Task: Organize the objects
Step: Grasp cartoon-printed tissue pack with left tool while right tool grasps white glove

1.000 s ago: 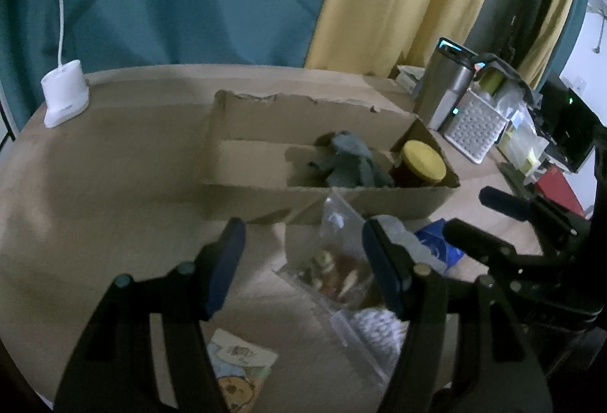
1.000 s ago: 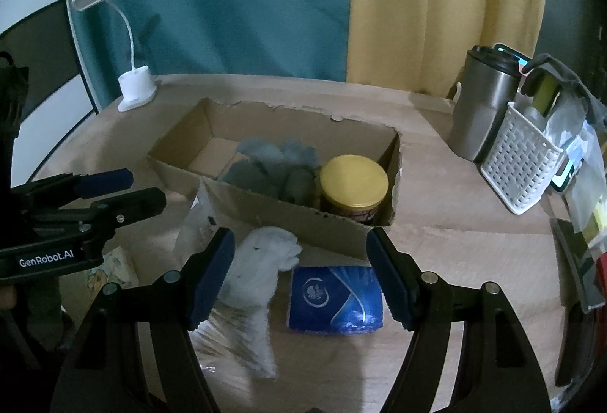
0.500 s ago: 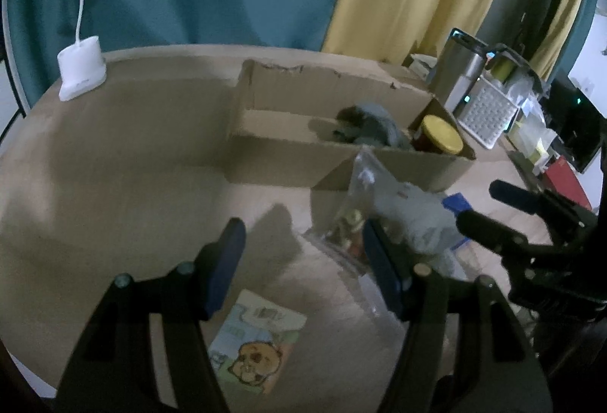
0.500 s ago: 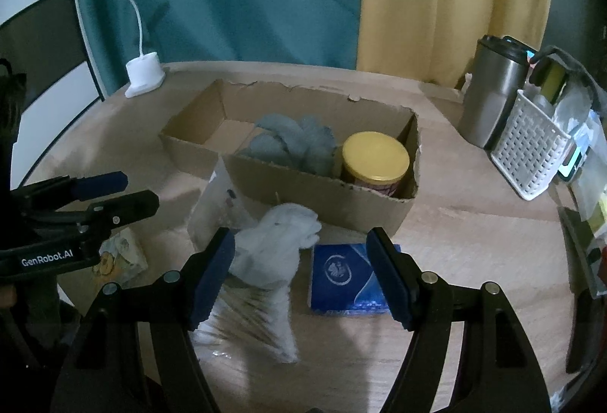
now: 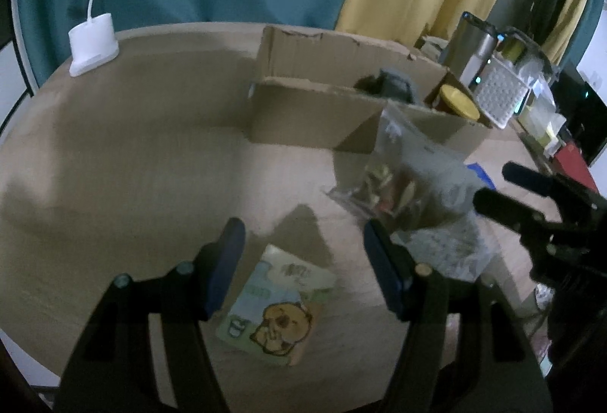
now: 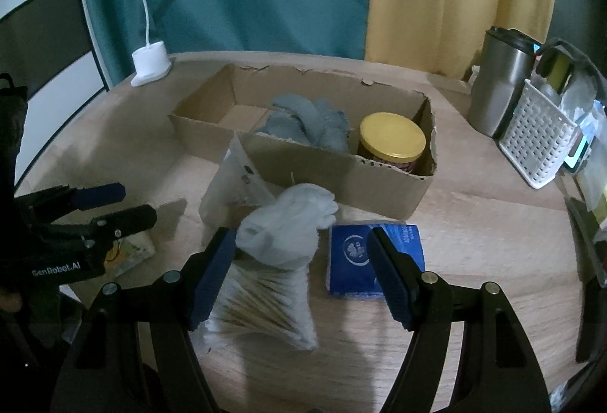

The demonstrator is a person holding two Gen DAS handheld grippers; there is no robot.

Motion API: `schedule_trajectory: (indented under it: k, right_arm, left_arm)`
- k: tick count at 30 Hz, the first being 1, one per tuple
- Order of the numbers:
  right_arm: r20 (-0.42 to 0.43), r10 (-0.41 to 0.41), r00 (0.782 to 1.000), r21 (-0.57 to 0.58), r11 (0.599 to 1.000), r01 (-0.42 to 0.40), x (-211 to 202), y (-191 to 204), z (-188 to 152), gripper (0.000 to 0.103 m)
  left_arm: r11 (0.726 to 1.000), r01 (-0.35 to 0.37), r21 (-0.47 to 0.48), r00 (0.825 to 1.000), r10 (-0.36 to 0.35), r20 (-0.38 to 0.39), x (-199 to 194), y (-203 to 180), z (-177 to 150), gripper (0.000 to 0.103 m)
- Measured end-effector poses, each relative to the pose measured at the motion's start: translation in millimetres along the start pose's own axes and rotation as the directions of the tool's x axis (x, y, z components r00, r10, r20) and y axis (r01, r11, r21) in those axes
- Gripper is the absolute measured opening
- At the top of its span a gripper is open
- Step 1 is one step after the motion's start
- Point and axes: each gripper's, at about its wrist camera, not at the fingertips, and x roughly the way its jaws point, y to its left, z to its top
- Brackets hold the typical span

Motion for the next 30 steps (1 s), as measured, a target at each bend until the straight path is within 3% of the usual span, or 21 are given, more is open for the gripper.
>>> schedule_trajectory:
  k: [18,25,30]
  right_arm:
    - [-0.016,-0.007,1.000,0.001,1.000,0.007,10.9,5.0,-1.2,0.075]
    - [-0.030,0.004,1.000,0.002,1.000,-0.004,20.6,6.6,1.4,0.075]
    - [-0.047,0.013,0.999,0.002,1.000,-0.013,29.5,6.7,3.2,0.075]
  left_arm:
    - [0.996,-0.020,0.092,0.996,0.028,-0.082,10.5,0.4,-23.4,0.068]
    - [0.990,-0.054,0.131,0.996,0.064,-0.068,12.0,-1.0,-26.4,0.068]
    - [0.988,-0.064,0.142,0.995,0.074,-0.060,12.8,1.3,-25.7,0.058]
